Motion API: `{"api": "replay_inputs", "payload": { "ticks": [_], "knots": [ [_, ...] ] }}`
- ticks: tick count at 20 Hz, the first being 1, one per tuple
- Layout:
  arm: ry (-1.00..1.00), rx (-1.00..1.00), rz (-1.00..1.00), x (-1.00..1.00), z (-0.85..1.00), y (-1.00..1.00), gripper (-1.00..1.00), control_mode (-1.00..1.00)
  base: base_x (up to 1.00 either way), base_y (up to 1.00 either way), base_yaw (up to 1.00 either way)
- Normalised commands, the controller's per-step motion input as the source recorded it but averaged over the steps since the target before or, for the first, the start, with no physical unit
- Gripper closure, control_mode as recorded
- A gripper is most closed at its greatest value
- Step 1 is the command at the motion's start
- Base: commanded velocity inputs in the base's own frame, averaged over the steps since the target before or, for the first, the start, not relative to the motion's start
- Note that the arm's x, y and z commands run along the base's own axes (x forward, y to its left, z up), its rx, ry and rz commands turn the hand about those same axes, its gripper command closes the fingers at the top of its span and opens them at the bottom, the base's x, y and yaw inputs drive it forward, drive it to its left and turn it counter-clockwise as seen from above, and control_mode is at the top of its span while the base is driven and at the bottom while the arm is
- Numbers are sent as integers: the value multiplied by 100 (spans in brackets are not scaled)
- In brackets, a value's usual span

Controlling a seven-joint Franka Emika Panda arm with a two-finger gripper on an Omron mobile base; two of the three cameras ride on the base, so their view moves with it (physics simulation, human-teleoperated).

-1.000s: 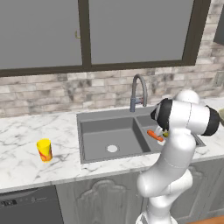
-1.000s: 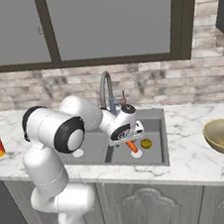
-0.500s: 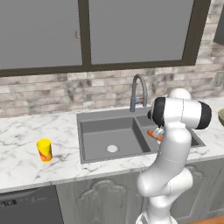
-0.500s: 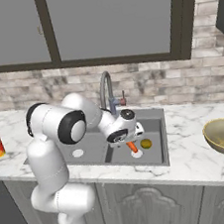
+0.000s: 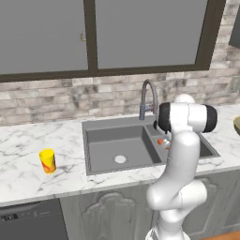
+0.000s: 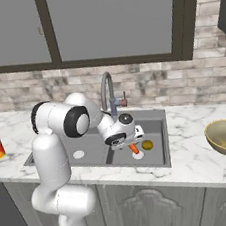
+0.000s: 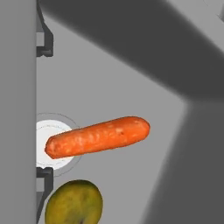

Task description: Remove the carrot and orange from the sink. Then move the bowl and cup from the counter to the sink for washing.

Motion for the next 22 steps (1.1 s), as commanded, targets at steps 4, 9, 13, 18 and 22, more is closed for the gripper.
{"api": "replay_inputs", "payload": {
  "ticks": [4,9,13,18,22],
  "knots": [
    [0,0,-3,24,-14,-2,-100,-100,0,0,0],
    [0,0,-2,26,-13,-5,-100,-100,0,0,0],
    [0,0,-2,22,-13,-7,-100,-100,0,0,0],
    [0,0,-1,16,-12,-7,-100,-100,0,0,0],
    [0,0,0,18,-13,-2,-100,-100,0,0,0]
  ]
}}
